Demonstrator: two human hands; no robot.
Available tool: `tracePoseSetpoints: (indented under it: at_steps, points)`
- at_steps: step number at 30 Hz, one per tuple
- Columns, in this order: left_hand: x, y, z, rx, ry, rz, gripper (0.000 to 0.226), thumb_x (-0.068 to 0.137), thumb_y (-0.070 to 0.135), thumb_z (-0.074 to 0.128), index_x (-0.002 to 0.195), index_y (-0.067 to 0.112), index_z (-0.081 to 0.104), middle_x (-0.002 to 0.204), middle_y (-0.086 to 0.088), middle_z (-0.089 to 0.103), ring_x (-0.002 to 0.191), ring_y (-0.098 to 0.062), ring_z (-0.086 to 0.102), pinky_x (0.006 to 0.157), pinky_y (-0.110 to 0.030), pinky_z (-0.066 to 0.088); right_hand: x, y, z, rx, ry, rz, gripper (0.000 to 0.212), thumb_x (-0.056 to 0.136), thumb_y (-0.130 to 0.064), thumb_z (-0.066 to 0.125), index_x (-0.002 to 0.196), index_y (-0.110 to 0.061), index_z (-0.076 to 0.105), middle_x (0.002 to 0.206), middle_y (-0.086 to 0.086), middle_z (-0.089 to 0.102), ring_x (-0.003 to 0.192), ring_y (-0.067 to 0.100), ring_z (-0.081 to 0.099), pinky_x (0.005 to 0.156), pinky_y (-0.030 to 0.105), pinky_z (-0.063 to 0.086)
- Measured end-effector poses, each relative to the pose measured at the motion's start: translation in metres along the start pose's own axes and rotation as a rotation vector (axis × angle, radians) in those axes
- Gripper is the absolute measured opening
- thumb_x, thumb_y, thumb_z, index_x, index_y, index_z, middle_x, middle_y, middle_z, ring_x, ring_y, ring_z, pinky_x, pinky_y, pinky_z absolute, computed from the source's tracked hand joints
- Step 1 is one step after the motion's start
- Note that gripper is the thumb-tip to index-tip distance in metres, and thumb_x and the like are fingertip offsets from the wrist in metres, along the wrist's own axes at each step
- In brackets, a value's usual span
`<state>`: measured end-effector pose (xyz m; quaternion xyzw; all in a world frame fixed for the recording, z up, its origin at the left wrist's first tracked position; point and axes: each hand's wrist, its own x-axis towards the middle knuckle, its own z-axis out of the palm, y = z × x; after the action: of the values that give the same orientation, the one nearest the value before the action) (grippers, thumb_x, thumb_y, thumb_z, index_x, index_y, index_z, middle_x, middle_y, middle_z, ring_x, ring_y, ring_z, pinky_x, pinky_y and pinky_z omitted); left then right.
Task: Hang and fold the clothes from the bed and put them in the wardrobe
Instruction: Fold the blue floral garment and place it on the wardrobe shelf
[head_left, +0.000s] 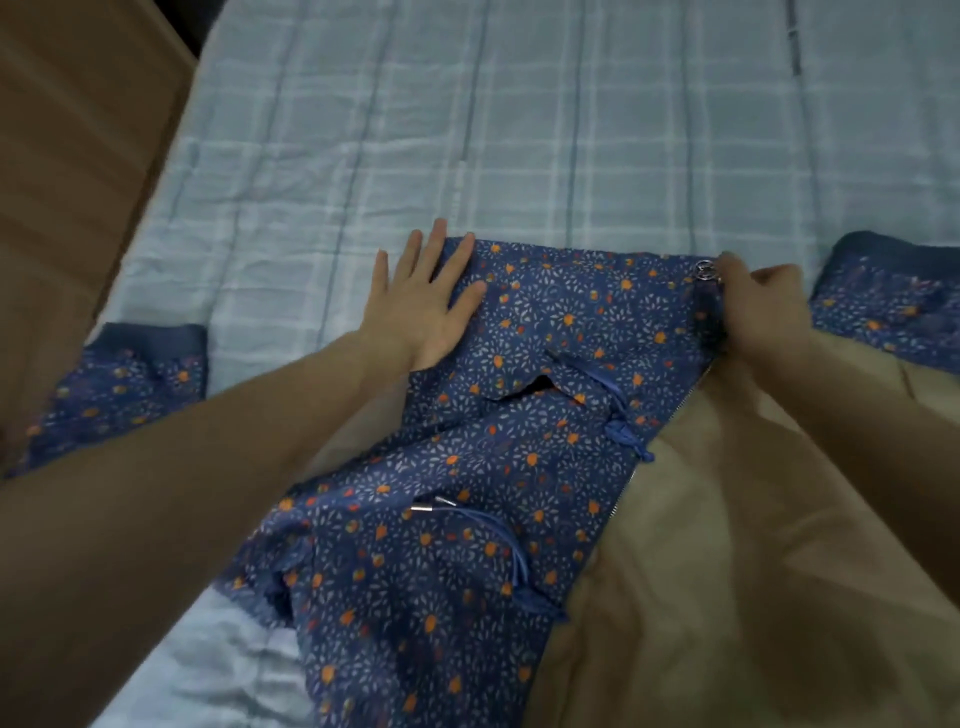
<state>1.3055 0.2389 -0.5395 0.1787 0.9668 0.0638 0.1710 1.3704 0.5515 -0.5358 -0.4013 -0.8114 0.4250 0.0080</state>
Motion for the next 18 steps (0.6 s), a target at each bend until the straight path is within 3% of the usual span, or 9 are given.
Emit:
tracePoseSetpoints:
  at_steps: [2,4,7,9,11,13,14,16,18]
  points:
    - [-0.037,0.003,-0.005,-0.165,0.181,0.104,0.059,0.101,0.052,0.020,0.155,0.031,0.009,0.163,0.003,-0.004,0.150,-0.019,-0.002,0.119,-0.045,-0.002,-0.040,0.004,-0.017,-0.113,0.015,-0.204,0.055,0.088,-0.041,0.059,0.127,-0.006,0.043,0.113,0.017,0.054,0.102,0.028,0.053,0.090,0.038,0.039]
    - [-0.088,0.006,-0.005,-0.257,0.290,0.195,0.057,0.101,0.043,0.031,0.152,0.019,0.026,0.160,-0.006,0.015,0.147,-0.024,0.017,0.118,-0.044,0.010,-0.103,0.015,-0.026,-0.258,0.010,-0.508,0.047,0.087,-0.023,0.059,0.128,-0.005,0.045,0.118,0.019,0.053,0.107,0.031,0.050,0.093,0.039,0.035]
    - [-0.180,0.013,0.010,-0.243,0.460,0.237,0.035,0.094,0.028,0.049,0.125,0.010,0.052,0.123,-0.008,0.046,0.111,-0.030,0.048,0.095,-0.042,0.037,-0.209,0.041,-0.018,-0.312,-0.336,-0.770,0.031,0.081,-0.018,0.052,0.112,-0.016,0.057,0.102,0.005,0.055,0.088,0.021,0.053,0.081,0.037,0.044]
    - [-0.247,0.021,0.029,-0.237,0.448,0.260,0.019,0.090,0.025,0.052,0.106,0.014,0.052,0.103,-0.005,0.048,0.091,-0.028,0.050,0.078,-0.040,0.038,-0.261,0.067,-0.001,-0.364,-0.530,-0.871,0.024,0.080,-0.020,0.048,0.102,-0.022,0.057,0.096,-0.001,0.055,0.081,0.020,0.055,0.070,0.037,0.048]
    - [-0.313,0.029,0.051,-0.292,0.308,0.291,0.012,0.092,0.030,0.050,0.094,0.019,0.048,0.088,0.000,0.049,0.077,-0.023,0.051,0.067,-0.036,0.039,-0.299,0.088,0.014,-0.426,-0.609,-0.921,0.024,0.076,-0.019,0.048,0.099,-0.024,0.054,0.094,-0.002,0.054,0.082,0.022,0.057,0.066,0.039,0.049]
    - [-0.372,0.039,0.073,-0.336,0.199,0.243,0.019,0.086,0.038,0.057,0.085,0.021,0.048,0.081,0.009,0.045,0.068,-0.017,0.049,0.060,-0.029,0.037,-0.324,0.102,0.023,-0.459,-0.594,-0.841,0.022,0.076,-0.012,0.052,0.097,-0.019,0.053,0.091,0.001,0.054,0.083,0.025,0.057,0.066,0.038,0.047]
    - [-0.397,0.044,0.084,-0.341,0.178,0.185,0.023,0.079,0.040,0.063,0.083,0.022,0.049,0.082,0.011,0.044,0.068,-0.014,0.049,0.059,-0.026,0.036,-0.333,0.107,0.026,-0.415,-0.572,-0.710,0.018,0.080,-0.011,0.053,0.097,-0.016,0.052,0.089,0.002,0.053,0.083,0.026,0.057,0.066,0.036,0.044]
    - [-0.436,0.052,0.107,-0.363,0.164,0.021,0.037,0.066,0.044,0.070,0.091,0.024,0.050,0.092,0.012,0.046,0.077,-0.011,0.051,0.065,-0.024,0.039,-0.347,0.112,0.030,-0.369,-0.519,-0.426,0.019,0.087,-0.022,0.055,0.102,-0.013,0.047,0.091,0.002,0.053,0.083,0.024,0.056,0.070,0.033,0.041]
    - [-0.457,0.056,0.128,-0.472,0.201,-0.163,0.051,0.064,0.044,0.071,0.105,0.026,0.046,0.105,0.010,0.045,0.091,-0.012,0.053,0.076,-0.026,0.045,-0.353,0.117,0.038,-0.349,-0.461,-0.316,0.035,0.086,-0.038,0.059,0.103,-0.011,0.045,0.089,0.003,0.059,0.081,0.023,0.060,0.070,0.033,0.047]
